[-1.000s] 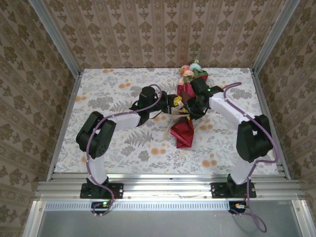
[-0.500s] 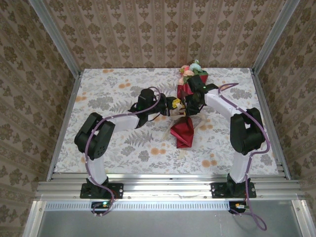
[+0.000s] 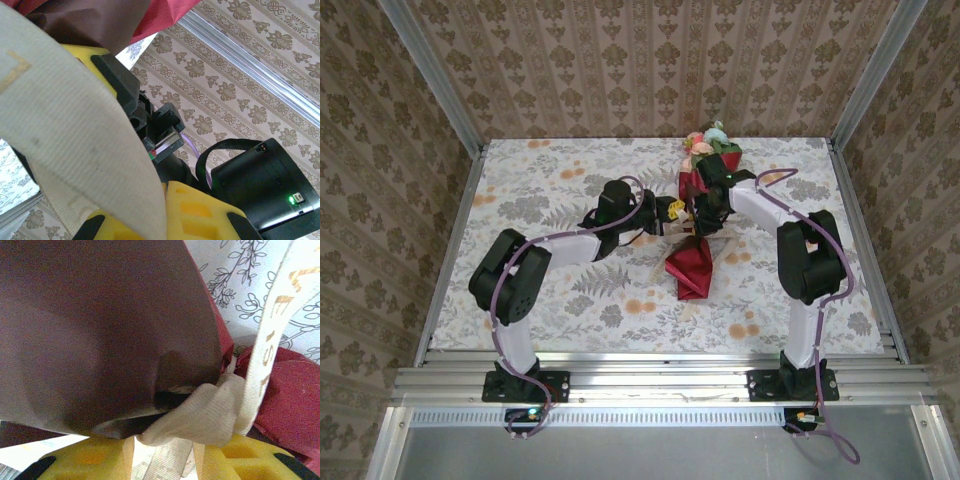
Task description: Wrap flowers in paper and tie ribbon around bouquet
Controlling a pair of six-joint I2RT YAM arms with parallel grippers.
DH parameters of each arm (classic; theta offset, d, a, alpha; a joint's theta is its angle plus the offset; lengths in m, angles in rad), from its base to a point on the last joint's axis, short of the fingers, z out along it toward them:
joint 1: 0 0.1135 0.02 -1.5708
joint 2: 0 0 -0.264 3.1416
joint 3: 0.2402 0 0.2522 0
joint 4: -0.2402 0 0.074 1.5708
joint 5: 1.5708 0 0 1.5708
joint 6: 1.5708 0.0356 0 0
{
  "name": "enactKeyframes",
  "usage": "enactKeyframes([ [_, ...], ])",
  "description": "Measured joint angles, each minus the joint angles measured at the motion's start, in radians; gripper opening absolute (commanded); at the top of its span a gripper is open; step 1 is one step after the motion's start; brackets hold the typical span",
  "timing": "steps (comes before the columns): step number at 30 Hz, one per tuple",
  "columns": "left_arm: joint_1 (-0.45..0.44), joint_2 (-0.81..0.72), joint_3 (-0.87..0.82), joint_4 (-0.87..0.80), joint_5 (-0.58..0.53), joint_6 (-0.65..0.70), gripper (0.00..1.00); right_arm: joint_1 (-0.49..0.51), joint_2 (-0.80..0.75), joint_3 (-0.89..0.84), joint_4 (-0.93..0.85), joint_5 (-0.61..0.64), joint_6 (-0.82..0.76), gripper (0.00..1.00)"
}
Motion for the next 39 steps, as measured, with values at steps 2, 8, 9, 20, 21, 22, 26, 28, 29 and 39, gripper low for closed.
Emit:
enactKeyframes([
  [2, 0.0, -0.004, -0.003, 0.0, 0.0, 0.0, 0.0, 0.0, 0.0, 0.005, 0.002, 0.003, 0.0, 0.35],
  [8, 0.0, -0.011, -0.008, 0.006, -0.003, 0.0, 0.0, -0.001, 0.0, 0.006, 0.024, 0.023, 0.002, 0.23],
  [9, 0.0, -0.011, -0.009, 0.006, -0.004, 0.0, 0.0, -0.001, 0.0, 0.006, 0.024, 0.025, 0.002, 0.18],
  [20, -0.001, -0.011, -0.027, 0.014, -0.009, 0.0, 0.0, -0.002, -0.037, -0.053, 0.087, 0.029, 0.007, 0.0],
  [21, -0.001, -0.011, -0.029, 0.016, -0.01, 0.0, 0.0, -0.002, -0.053, -0.068, 0.096, 0.029, 0.007, 0.0],
  [22, -0.001, -0.011, -0.031, 0.017, -0.011, 0.0, 0.0, -0.002, -0.07, -0.082, 0.105, 0.028, 0.007, 0.0],
  [26, -0.001, -0.011, -0.033, 0.02, -0.011, 0.0, 0.0, -0.004, -0.138, -0.146, 0.151, 0.009, 0.016, 0.0],
  [28, -0.001, -0.011, -0.033, 0.02, -0.011, 0.0, 0.0, -0.008, -0.165, -0.182, 0.177, -0.009, 0.023, 0.0],
  [29, -0.001, -0.011, -0.033, 0.02, -0.011, 0.0, 0.0, -0.008, -0.174, -0.196, 0.188, -0.014, 0.026, 0.0],
  [39, 0.014, 0.014, -0.044, 0.011, -0.011, 0.001, 0.15, -0.039, -0.236, -0.353, 0.368, -0.095, 0.026, 0.0],
])
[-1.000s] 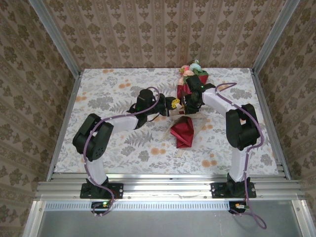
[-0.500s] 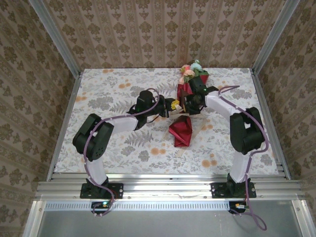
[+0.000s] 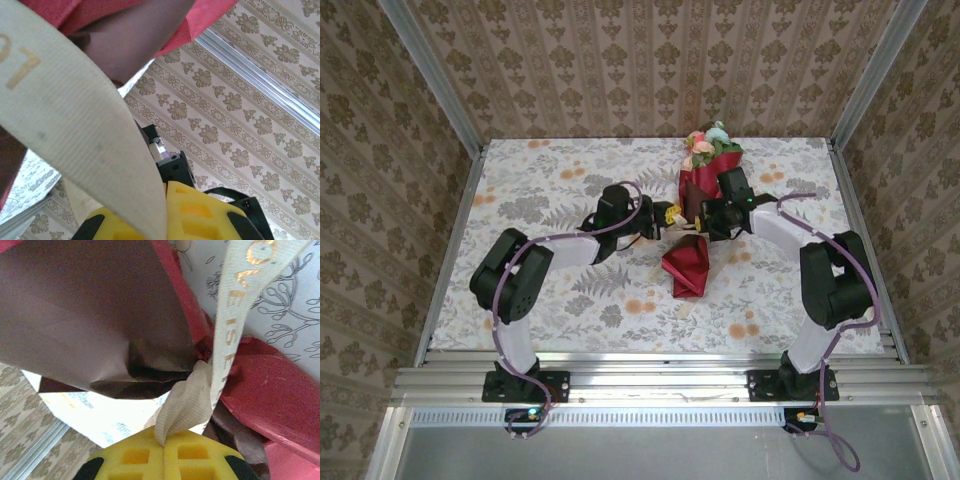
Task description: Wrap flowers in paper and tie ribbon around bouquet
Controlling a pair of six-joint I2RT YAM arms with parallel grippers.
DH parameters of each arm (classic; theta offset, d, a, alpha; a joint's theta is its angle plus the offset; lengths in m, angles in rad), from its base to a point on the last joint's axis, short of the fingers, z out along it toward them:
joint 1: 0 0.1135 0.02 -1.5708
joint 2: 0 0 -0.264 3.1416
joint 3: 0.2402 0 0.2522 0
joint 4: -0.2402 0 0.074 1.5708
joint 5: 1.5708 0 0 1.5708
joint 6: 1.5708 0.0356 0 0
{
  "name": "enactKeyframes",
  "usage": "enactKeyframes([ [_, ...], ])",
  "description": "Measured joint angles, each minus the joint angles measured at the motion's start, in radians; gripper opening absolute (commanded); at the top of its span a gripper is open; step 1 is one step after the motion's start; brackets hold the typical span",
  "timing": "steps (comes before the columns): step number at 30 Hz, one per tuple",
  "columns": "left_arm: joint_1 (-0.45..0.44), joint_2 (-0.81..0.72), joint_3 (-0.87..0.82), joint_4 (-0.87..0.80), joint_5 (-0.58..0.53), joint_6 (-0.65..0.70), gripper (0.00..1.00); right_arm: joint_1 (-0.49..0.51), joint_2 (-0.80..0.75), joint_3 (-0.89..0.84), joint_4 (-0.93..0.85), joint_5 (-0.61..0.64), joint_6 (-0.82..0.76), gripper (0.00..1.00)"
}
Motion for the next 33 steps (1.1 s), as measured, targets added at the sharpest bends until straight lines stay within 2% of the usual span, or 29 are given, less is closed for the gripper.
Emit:
enactKeyframes([
  [9, 0.013, 0.004, -0.038, -0.072, -0.013, 0.018, 0.38, -0.004, -0.039, -0.088, 0.138, -0.088, 0.003, 0.0],
  [14, 0.021, -0.038, -0.11, -0.154, -0.051, 0.019, 0.41, -0.008, -0.063, -0.154, 0.17, -0.112, 0.003, 0.0],
  [20, 0.072, -0.175, -0.181, -0.323, -0.089, 0.06, 0.47, -0.015, -0.072, -0.18, 0.188, -0.126, 0.003, 0.0],
  [28, 0.119, -0.38, -0.178, -0.669, -0.152, 0.193, 0.54, -0.021, -0.077, -0.193, 0.205, -0.14, 0.002, 0.0],
  [33, 0.103, -0.396, -0.104, -0.79, -0.178, 0.222, 0.56, -0.023, -0.082, -0.201, 0.211, -0.146, 0.002, 0.0],
])
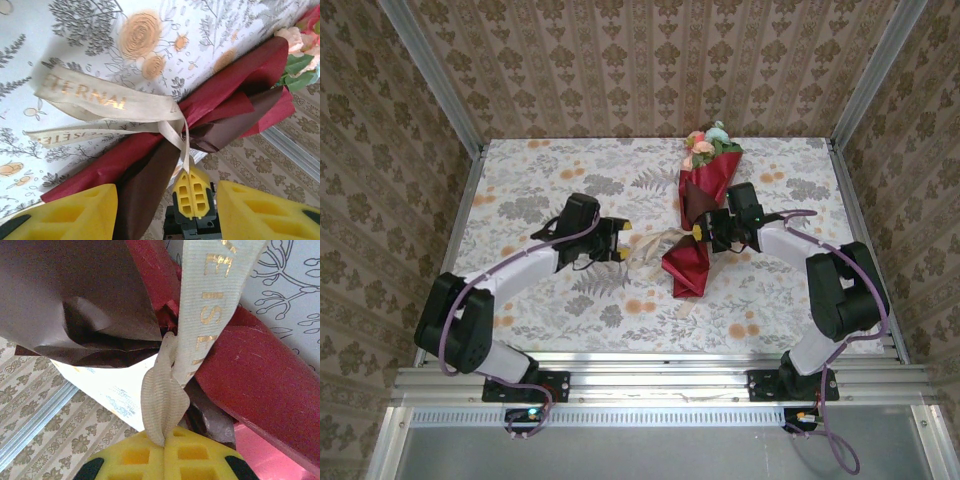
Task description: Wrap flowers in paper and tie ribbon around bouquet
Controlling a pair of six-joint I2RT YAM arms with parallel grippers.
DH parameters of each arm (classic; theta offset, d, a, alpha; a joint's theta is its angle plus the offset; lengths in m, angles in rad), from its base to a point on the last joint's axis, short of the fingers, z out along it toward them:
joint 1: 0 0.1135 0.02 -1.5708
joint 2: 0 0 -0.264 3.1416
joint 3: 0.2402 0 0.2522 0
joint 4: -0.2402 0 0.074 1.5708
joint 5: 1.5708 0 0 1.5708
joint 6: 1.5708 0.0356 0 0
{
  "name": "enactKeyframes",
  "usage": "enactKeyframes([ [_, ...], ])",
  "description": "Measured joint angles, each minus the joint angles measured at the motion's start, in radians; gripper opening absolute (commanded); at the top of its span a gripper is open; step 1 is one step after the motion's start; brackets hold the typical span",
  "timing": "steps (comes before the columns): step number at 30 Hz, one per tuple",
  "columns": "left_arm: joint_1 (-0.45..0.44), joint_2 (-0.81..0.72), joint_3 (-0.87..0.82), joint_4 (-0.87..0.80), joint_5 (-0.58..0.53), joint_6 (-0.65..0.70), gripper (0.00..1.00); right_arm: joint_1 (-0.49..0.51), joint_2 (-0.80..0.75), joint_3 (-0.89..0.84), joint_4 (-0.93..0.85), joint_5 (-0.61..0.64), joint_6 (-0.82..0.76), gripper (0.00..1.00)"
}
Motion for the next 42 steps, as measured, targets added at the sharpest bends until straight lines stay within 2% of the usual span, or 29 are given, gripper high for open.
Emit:
enactKeyframes([
  [3, -0.023, 0.032, 0.063, 0.005, -0.001, -0.007, 0.57, -0.003, 0.0, -0.005, 0.011, -0.001, 0.0, 0.0],
  [11, -0.125, 0.304, 0.196, 0.145, 0.042, -0.107, 0.6, -0.004, 0.0, -0.019, 0.039, -0.019, -0.003, 0.0],
  [16, -0.143, 0.406, 0.245, 0.17, 0.063, -0.138, 0.61, -0.004, 0.0, -0.019, 0.048, -0.029, -0.003, 0.0],
  [28, -0.143, 0.518, 0.326, 0.263, 0.071, -0.156, 0.59, -0.004, 0.0, -0.037, 0.049, -0.035, -0.003, 0.0],
  [37, -0.145, 0.533, 0.338, 0.257, 0.097, -0.155, 0.52, -0.004, 0.0, -0.038, 0.05, -0.038, -0.003, 0.0],
  [42, -0.145, 0.553, 0.351, 0.22, 0.109, -0.139, 0.52, -0.006, -0.004, -0.048, 0.053, -0.039, -0.003, 0.0],
])
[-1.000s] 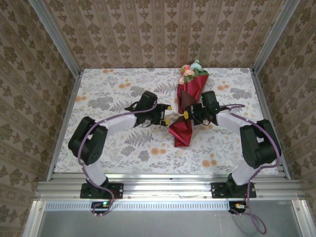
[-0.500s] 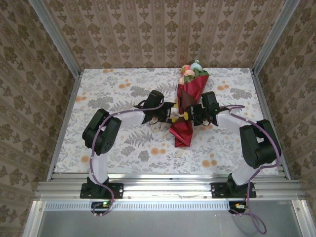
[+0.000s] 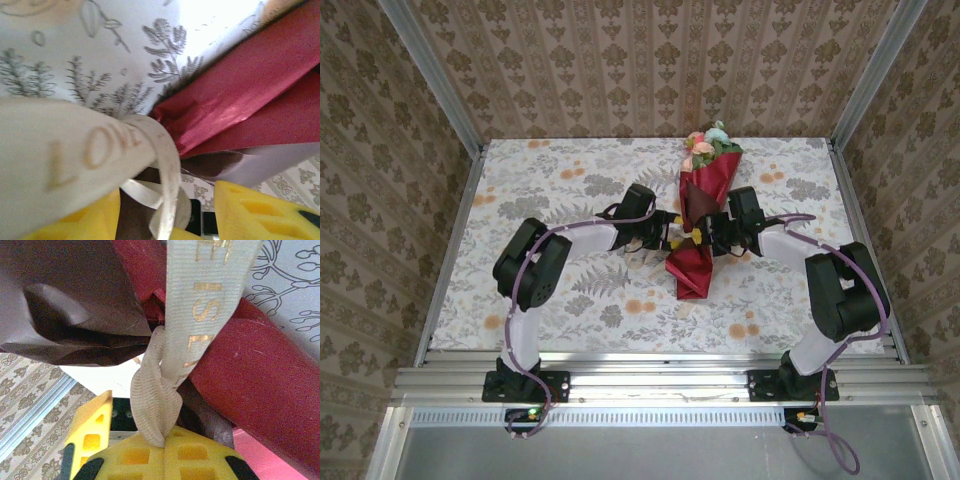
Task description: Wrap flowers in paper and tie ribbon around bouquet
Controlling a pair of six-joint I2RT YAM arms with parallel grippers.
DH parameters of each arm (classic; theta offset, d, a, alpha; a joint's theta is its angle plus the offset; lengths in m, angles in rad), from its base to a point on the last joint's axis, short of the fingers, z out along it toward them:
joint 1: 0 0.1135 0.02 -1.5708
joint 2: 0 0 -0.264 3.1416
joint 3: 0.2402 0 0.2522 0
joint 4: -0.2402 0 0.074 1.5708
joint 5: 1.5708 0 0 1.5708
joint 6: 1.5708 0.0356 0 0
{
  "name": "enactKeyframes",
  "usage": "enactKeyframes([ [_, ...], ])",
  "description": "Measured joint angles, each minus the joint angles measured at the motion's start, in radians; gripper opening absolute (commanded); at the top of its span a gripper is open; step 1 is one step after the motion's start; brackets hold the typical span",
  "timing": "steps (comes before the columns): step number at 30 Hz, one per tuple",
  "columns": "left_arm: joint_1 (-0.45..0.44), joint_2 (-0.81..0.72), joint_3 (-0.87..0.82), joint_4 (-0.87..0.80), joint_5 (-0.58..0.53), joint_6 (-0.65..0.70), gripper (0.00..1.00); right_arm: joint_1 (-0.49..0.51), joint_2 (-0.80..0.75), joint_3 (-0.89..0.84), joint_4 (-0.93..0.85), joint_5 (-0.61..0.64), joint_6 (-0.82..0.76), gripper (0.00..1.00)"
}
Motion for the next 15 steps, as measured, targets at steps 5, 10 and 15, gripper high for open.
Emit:
enactKeyframes([
  [5, 0.002, 0.002, 0.012, -0.058, 0.013, 0.04, 0.51, -0.01, -0.005, -0.009, 0.001, 0.0, -0.003, 0.0],
  [10, 0.001, 0.025, 0.039, -0.072, 0.021, 0.06, 0.48, -0.015, -0.008, -0.01, 0.001, 0.0, -0.006, 0.0],
  [15, 0.001, 0.061, 0.061, -0.066, 0.022, 0.06, 0.44, -0.015, -0.017, -0.014, 0.002, 0.0, -0.008, 0.0],
])
